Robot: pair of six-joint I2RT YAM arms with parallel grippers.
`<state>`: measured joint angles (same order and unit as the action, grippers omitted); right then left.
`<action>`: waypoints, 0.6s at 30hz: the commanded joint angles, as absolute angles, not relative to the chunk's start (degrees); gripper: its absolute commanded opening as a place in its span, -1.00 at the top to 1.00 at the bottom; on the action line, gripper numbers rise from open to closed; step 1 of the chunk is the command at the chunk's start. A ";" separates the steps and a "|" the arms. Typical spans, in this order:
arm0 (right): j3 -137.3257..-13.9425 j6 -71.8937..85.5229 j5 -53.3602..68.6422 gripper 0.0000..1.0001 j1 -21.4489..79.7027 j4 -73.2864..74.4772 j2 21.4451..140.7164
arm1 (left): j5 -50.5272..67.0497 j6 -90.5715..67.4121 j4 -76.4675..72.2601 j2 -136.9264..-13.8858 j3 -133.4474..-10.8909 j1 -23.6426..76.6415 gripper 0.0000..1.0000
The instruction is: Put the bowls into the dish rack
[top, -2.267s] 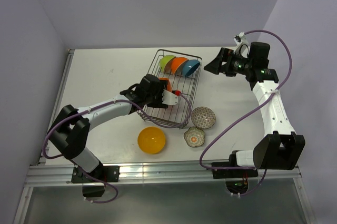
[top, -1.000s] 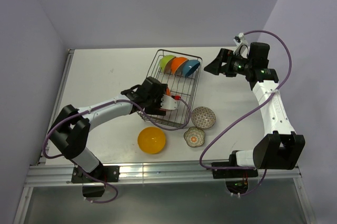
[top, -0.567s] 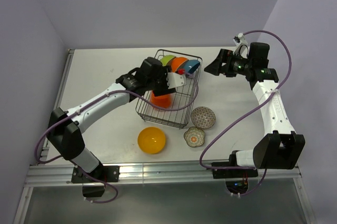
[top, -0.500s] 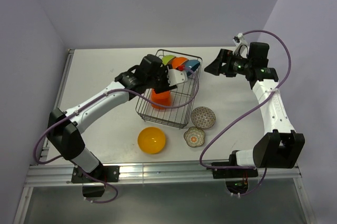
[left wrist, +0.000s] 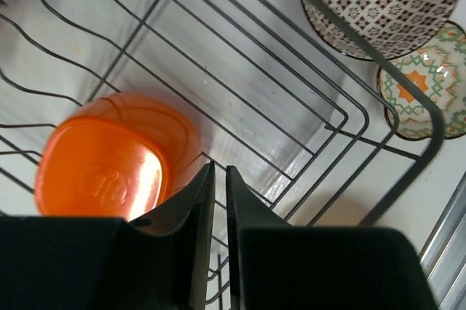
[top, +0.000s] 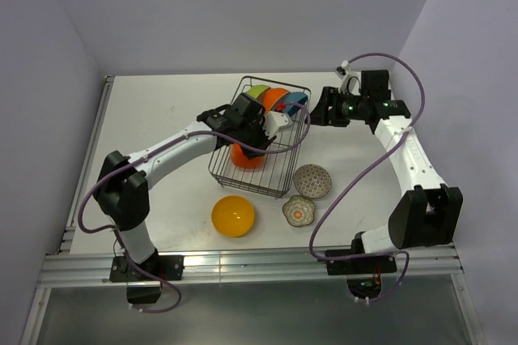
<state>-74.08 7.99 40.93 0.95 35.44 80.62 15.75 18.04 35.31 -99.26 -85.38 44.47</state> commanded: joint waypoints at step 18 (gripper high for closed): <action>-72.16 6.94 37.27 -0.19 7.38 35.95 86.22 | 0.53 6.59 30.67 -106.17 -87.27 43.51 0.32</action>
